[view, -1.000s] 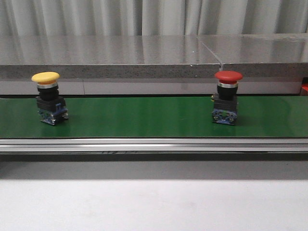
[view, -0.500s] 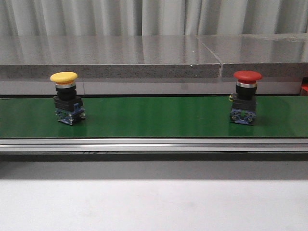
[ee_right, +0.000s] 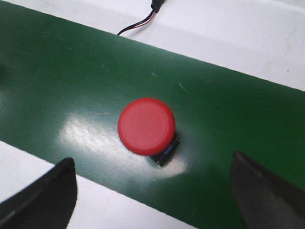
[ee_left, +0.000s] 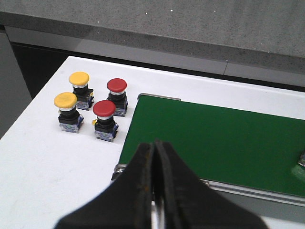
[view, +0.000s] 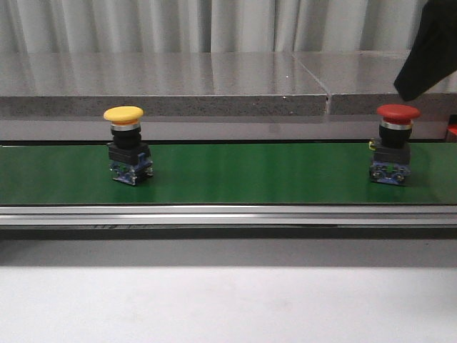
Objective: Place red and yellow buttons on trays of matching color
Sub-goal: 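Lower the right gripper onto the red button and grasp it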
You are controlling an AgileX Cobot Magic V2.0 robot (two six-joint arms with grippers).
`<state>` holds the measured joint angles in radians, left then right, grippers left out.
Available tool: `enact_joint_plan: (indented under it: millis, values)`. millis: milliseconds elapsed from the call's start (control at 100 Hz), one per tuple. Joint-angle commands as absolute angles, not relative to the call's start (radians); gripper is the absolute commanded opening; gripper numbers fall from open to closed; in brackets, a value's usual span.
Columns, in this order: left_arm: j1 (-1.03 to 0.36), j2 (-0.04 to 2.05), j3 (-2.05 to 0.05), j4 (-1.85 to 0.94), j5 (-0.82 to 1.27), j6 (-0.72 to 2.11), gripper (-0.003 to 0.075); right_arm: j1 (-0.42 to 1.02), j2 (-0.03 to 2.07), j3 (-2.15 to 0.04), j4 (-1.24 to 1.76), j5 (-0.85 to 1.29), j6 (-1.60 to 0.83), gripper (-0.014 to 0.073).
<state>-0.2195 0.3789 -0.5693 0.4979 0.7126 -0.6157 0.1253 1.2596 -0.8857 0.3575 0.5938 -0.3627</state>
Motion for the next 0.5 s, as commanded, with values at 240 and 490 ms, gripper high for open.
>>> enact_joint_plan:
  millis: [240,490]
  values:
    - [-0.225,0.387,-0.593,0.524,0.647,-0.622,-0.0019,0.127,1.37,-0.928,0.377,0.434,-0.402,0.063]
    - [-0.225,0.387,-0.593,0.524,0.647,-0.622,-0.0019,0.127,1.39,-0.928,0.377,0.412,-0.402,0.0296]
